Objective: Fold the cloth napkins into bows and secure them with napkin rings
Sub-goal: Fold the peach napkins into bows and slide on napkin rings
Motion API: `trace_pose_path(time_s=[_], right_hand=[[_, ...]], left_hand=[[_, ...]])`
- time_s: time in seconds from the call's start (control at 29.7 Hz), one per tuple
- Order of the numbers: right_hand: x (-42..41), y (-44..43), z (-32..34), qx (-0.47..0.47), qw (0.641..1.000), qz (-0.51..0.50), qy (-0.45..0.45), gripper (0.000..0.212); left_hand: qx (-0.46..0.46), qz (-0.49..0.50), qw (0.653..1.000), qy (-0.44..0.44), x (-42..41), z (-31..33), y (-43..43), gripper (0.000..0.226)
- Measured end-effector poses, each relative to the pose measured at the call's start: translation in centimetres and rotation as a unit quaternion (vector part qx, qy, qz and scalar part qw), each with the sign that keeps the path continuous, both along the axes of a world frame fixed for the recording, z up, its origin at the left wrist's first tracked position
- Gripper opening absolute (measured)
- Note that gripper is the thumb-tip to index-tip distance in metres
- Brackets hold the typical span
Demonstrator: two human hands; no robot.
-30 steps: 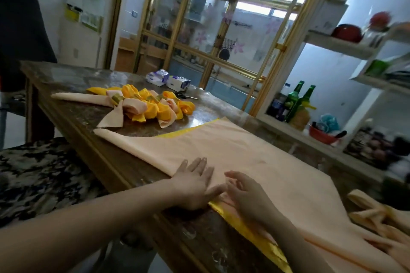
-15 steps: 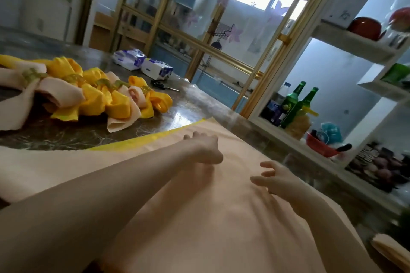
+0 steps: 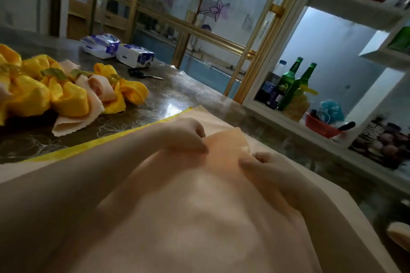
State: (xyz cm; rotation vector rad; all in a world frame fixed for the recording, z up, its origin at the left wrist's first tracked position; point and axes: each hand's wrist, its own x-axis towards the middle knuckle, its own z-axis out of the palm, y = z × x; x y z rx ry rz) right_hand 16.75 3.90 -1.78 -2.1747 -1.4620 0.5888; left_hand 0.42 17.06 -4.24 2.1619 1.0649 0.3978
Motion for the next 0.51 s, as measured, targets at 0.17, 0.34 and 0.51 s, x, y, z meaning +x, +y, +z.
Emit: trace_pose_path(time_s=[0.17,0.34,0.51], right_hand=[[0.2,-0.1,-0.2,0.053,0.998,-0.010,0.037,0.014],[0.0,-0.8,0.4,0.047,0.997,-0.001,0.067,0.018],[0.0,-0.4,-0.8,0.078,0.996,-0.010,0.051,0.023]], left_hand=[[0.037,0.007,0.998,-0.047,0.2,-0.1,-1.2,0.004],[0.031,0.031,0.997,-0.069,0.3,0.3,-1.9,0.015],[0.086,0.037,0.987,-0.133,0.4,-1.4,-3.3,0.027]])
